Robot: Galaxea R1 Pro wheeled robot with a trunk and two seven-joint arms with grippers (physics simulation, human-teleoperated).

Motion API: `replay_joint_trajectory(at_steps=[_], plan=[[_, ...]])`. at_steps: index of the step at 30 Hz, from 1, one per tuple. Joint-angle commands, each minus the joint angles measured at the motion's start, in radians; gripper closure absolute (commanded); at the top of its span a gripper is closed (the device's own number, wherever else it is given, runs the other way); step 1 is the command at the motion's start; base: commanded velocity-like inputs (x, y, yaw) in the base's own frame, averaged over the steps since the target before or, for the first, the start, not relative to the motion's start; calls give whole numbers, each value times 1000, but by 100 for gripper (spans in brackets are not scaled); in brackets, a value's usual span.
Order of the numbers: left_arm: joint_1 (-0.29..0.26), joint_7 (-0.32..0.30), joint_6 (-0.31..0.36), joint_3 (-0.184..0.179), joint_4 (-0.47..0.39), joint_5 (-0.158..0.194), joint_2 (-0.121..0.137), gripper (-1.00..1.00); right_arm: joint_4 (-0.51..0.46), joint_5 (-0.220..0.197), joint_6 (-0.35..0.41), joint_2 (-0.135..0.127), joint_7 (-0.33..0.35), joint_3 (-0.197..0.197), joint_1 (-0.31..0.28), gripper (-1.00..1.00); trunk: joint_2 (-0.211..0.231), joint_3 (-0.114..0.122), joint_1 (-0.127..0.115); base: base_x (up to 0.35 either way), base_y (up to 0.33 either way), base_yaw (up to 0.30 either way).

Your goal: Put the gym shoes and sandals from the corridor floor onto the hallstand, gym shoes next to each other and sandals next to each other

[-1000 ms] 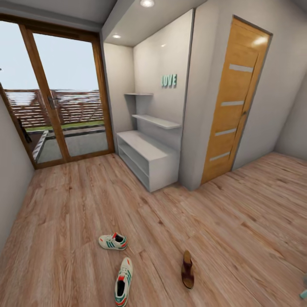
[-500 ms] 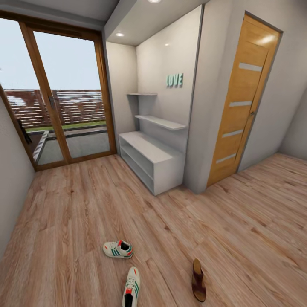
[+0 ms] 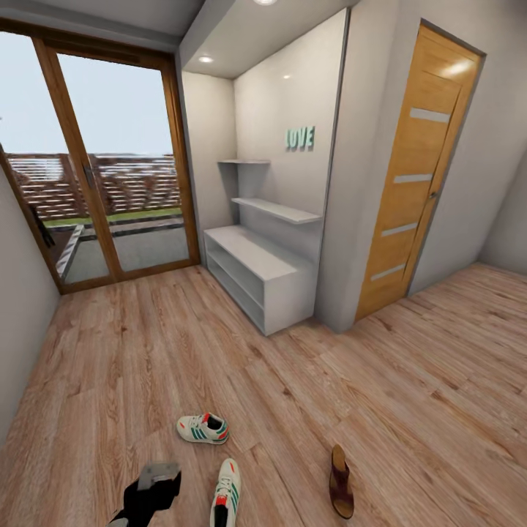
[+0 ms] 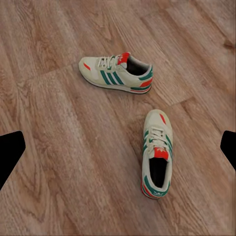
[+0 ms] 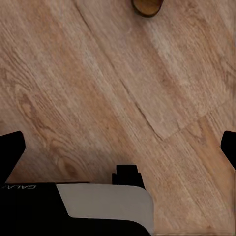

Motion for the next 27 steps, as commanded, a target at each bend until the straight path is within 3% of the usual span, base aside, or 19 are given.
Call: replay_joint_trajectory(at_steps=[1, 4, 5, 7, 11, 13, 19, 27], plan=[[-23, -1, 20, 1, 0, 0, 0, -100, -55, -1, 69, 0, -2, -1, 0, -100, -1, -1, 0, 0, 0, 0], [-51, -1, 40, 1, 0, 1, 1, -100, -122, -1, 133, 0, -2, -1, 0, -100, -1, -1, 0, 0, 0, 0], [-72, -1, 50, 1, 1, 2, 3, -100, -193, -1, 178, 0, -3, -1, 0, -100, -1, -1, 0, 0, 0, 0], [-78, -1, 44, 1, 4, 2, 4, -100, -224, 1, 192, 1, -2, 1, 0, -100, -1, -1, 0, 0, 0, 0], [-80, -1, 22, 0, 6, 1, 3, -100, -245, 2, 198, 0, 0, 4, 0, -100, -1, -1, 0, 0, 0, 0], [-81, -1, -26, 0, 7, 3, 4, -100, -266, 2, 203, 0, 2, 7, 0, -100, -1, -1, 0, 0, 0, 0], [-82, -1, -38, -2, 7, 2, 3, -100, -271, 5, 204, 0, 2, 8, 0, -100, -1, -1, 0, 0, -24, 0], [-82, -1, -40, -2, 7, 3, 3, -100, -272, 5, 204, 1, 2, 8, 0, -100, -1, -1, 0, 0, -271, 0]])
